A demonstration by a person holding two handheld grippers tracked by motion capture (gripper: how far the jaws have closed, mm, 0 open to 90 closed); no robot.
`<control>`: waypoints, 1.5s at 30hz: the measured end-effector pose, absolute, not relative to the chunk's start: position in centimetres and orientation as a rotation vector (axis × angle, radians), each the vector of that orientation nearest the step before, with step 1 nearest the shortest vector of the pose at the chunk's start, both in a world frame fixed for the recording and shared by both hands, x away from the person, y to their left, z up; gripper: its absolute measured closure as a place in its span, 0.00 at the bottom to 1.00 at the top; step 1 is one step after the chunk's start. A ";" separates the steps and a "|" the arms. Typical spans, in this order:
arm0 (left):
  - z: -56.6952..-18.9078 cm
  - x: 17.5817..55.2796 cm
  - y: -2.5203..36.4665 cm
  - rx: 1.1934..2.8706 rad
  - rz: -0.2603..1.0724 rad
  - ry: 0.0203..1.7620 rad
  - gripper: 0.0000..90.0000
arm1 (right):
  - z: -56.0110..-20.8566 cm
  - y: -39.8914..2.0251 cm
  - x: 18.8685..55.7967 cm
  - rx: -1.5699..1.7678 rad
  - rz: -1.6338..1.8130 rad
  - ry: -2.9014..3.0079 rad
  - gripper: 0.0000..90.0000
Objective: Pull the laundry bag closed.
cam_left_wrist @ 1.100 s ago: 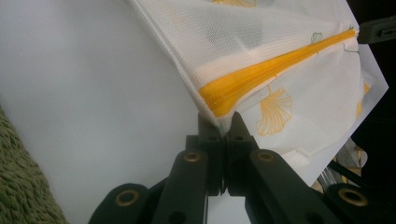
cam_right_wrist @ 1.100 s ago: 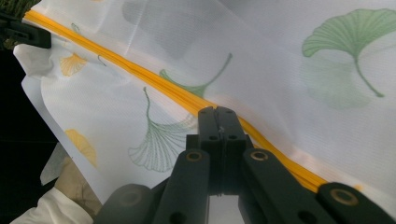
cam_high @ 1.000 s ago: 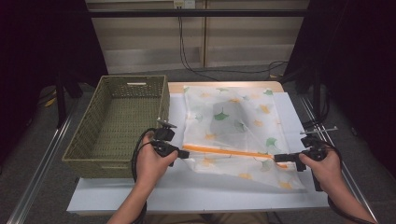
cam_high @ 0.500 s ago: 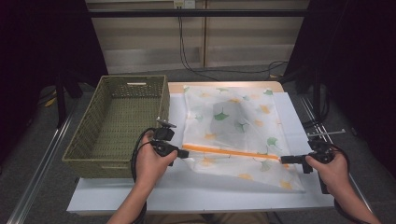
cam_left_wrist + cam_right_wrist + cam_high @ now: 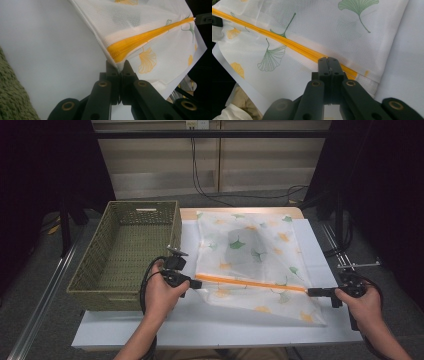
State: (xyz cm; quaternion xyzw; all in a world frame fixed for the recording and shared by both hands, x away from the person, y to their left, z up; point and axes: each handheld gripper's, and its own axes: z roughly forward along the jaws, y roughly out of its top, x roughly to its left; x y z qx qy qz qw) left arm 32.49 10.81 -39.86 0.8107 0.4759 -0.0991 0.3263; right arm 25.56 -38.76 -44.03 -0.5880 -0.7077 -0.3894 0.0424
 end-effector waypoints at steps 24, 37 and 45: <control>-39.4 32.6 10.8 2.119 -0.269 1.241 0.98 | -44.5 -40.8 24.5 -1.885 -1.188 -2.150 1.00; -39.2 32.7 10.9 2.107 -0.297 1.250 0.98 | -44.6 -41.2 24.2 -1.900 -1.191 -2.147 1.00; -39.2 32.5 10.7 2.103 -0.288 1.262 0.98 | -44.6 -41.4 24.1 -1.916 -1.205 -2.149 1.00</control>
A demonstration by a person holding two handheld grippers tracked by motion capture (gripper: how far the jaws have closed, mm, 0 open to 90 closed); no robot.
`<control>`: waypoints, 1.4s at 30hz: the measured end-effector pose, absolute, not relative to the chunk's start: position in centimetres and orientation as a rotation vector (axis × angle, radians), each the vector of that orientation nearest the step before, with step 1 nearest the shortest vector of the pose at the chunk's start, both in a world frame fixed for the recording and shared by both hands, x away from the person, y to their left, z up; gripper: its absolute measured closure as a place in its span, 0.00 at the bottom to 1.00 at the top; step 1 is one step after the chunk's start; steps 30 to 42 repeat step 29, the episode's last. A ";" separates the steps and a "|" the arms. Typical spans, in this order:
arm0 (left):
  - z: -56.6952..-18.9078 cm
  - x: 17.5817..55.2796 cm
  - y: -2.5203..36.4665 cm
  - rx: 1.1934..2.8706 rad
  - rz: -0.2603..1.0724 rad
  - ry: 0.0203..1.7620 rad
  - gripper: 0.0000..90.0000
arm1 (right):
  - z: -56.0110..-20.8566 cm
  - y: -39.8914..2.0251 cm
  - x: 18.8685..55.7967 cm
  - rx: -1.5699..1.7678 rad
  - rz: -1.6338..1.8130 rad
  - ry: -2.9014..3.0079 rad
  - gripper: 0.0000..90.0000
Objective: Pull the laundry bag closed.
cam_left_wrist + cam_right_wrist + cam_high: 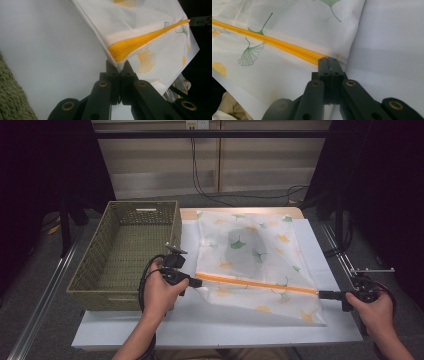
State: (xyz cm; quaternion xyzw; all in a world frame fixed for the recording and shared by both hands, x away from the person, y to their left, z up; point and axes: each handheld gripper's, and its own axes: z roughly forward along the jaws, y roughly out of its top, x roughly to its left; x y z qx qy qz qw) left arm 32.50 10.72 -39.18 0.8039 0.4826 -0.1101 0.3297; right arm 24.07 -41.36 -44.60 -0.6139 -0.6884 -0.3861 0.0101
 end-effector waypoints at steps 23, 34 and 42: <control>-36.7 31.6 10.3 2.084 -0.189 1.117 0.28 | -44.2 -40.1 24.4 -1.880 -1.341 -2.301 0.45; -37.0 31.8 10.3 2.103 -0.163 1.098 0.23 | -44.3 -39.6 24.8 -1.858 -1.344 -2.333 0.37; -37.0 31.8 10.3 2.103 -0.163 1.098 0.23 | -44.3 -39.6 24.8 -1.858 -1.344 -2.333 0.37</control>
